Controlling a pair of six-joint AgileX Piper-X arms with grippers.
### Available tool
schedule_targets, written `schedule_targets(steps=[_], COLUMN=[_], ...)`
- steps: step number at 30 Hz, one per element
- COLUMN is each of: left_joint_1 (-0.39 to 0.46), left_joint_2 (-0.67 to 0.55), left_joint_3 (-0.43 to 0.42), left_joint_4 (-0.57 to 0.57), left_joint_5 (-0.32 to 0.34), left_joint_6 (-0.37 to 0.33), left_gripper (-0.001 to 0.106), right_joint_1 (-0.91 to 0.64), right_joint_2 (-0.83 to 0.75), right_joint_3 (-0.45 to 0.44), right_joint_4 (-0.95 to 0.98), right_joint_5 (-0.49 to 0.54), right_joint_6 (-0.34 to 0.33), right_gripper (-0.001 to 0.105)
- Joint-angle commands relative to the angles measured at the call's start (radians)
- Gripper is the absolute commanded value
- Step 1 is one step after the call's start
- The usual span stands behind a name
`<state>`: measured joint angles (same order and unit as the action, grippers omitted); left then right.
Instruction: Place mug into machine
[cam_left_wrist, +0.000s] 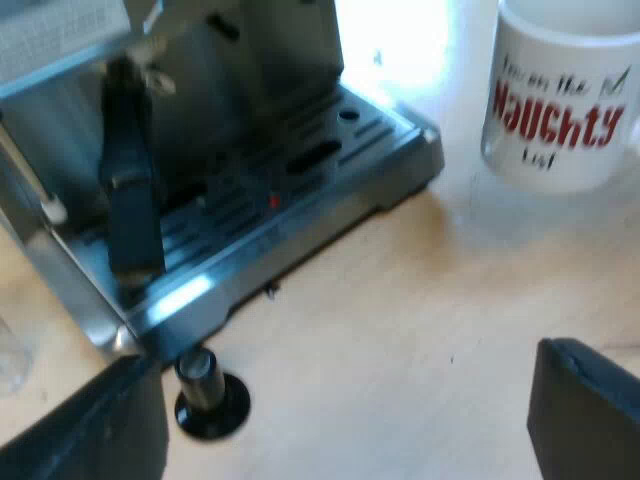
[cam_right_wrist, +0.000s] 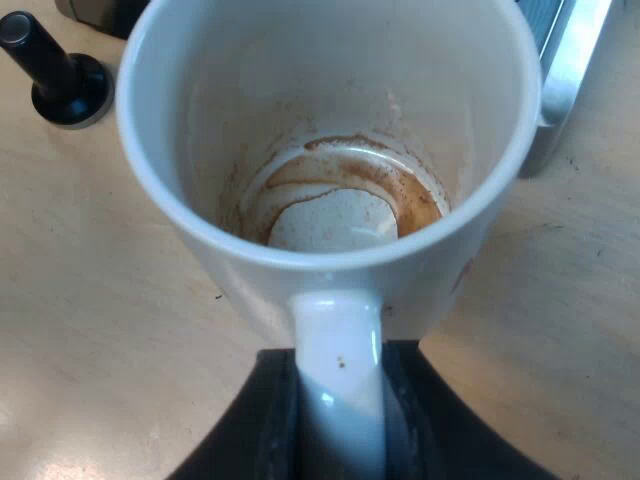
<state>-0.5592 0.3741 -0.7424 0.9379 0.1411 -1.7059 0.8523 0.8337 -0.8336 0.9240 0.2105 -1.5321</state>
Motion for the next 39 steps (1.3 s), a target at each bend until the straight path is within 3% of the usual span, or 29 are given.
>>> schedule_targets(steps=[1, 19, 22, 31, 37, 39], left_joint_1=[-0.005, -0.005, -0.005, 0.006, 0.060, 0.106], left_joint_2=[-0.004, -0.004, -0.004, 0.010, 0.057, 0.078], left_joint_3=[0.030, 0.049, 0.049, 0.067, 0.075, 0.075], left_joint_4=[-0.012, -0.031, -0.031, -0.125, -0.164, -0.178], left_joint_5=[-0.017, -0.030, -0.065, -0.062, -0.051, -0.003], left_joint_6=[0.005, -0.001, -0.002, 0.003, 0.003, 0.015], left_gripper=[0.102, 0.102, 0.102, 0.102, 0.102, 0.102], right_joint_1=[0.002, 0.002, 0.002, 0.002, 0.002, 0.002], right_joint_2=[-0.015, 0.099, 0.140, 0.293, 0.381, 0.413], right_joint_3=[-0.021, -0.033, -0.044, -0.125, -0.160, -0.166], right_joint_4=[-0.029, -0.192, -0.221, -0.257, -0.322, -0.352], right_joint_5=[0.017, -0.013, -0.013, -0.013, -0.006, -0.006], right_joint_6=[-0.004, -0.013, -0.019, -0.066, -0.073, -0.073], right_gripper=[0.000, 0.000, 0.000, 0.000, 0.000, 0.000])
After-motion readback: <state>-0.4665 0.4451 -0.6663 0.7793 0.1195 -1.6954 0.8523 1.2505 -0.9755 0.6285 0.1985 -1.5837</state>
